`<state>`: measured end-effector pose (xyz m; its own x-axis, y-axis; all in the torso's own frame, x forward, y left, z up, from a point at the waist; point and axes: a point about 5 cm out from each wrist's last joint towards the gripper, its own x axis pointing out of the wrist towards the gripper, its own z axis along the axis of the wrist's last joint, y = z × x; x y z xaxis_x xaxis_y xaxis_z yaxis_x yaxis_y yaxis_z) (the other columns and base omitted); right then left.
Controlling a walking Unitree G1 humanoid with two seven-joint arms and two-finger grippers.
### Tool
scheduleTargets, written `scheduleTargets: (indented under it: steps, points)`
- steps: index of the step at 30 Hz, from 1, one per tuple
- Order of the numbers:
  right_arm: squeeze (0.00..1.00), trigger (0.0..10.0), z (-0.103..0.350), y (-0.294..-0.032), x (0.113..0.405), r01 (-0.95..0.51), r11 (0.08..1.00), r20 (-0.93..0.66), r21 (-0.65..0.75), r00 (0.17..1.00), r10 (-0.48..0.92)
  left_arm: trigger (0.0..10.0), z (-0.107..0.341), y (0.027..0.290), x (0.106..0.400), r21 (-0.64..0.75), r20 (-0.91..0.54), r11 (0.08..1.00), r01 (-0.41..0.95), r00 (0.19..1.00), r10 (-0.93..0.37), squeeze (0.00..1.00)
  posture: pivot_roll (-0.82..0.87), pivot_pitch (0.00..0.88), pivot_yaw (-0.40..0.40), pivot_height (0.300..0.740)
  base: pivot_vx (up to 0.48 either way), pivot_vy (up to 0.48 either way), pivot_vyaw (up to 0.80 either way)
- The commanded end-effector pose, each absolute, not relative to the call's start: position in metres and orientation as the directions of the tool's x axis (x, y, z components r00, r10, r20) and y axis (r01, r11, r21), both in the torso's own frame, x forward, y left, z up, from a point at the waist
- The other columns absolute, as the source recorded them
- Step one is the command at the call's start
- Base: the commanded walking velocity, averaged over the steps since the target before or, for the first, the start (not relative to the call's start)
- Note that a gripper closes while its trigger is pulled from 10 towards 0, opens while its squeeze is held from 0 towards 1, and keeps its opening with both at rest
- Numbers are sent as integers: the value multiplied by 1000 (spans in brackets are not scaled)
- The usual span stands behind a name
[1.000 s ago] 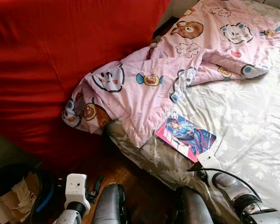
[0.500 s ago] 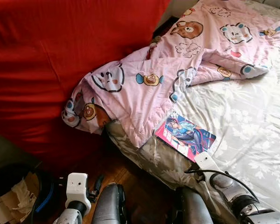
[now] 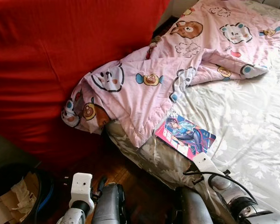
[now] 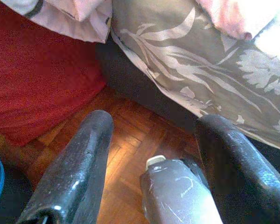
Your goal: Clean up the room
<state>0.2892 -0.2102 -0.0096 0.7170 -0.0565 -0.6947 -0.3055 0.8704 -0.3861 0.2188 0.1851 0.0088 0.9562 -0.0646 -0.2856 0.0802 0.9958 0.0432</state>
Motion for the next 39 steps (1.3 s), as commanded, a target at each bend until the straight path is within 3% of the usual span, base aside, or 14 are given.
scheduleTargets:
  steps: [1,15,29,32,33,34,39]
  points:
    - [0,0,-18,-212,280,-292,883,-711,-367,701,-64,10000,0,186,210,58,-325,995,82,944,-59,0,138,213,-3,613,0,0,0]
    - [0,0,-27,-209,252,-48,985,-510,-167,859,-45,10000,-9,182,218,56,-332,994,89,941,-66,0,45,200,-33,613,0,0,0]
    - [0,0,-37,-181,218,-6,1000,-419,0,908,5,10000,-15,178,219,53,-327,994,98,942,-76,0,43,100,-52,613,0,0,0]
    - [0,3490,-28,-180,222,35,998,-340,45,940,-17,10000,-15,179,220,54,-326,994,93,943,-70,0,37,76,-49,613,0,0,0]
    - [0,3490,-28,-180,223,38,998,-337,51,941,-18,10000,-16,179,220,53,-326,994,92,943,-70,0,37,76,-49,613,0,0,0]
    - [0,10000,-26,-180,228,54,997,-331,62,943,-30,10000,-16,180,223,48,-329,995,86,942,-66,0,27,83,-44,613,0,0,0]
    - [0,10000,-34,-182,233,125,988,-404,93,911,-77,10000,-25,185,225,2,-379,1000,24,925,-21,0,18,64,-45,613,0,0,0]
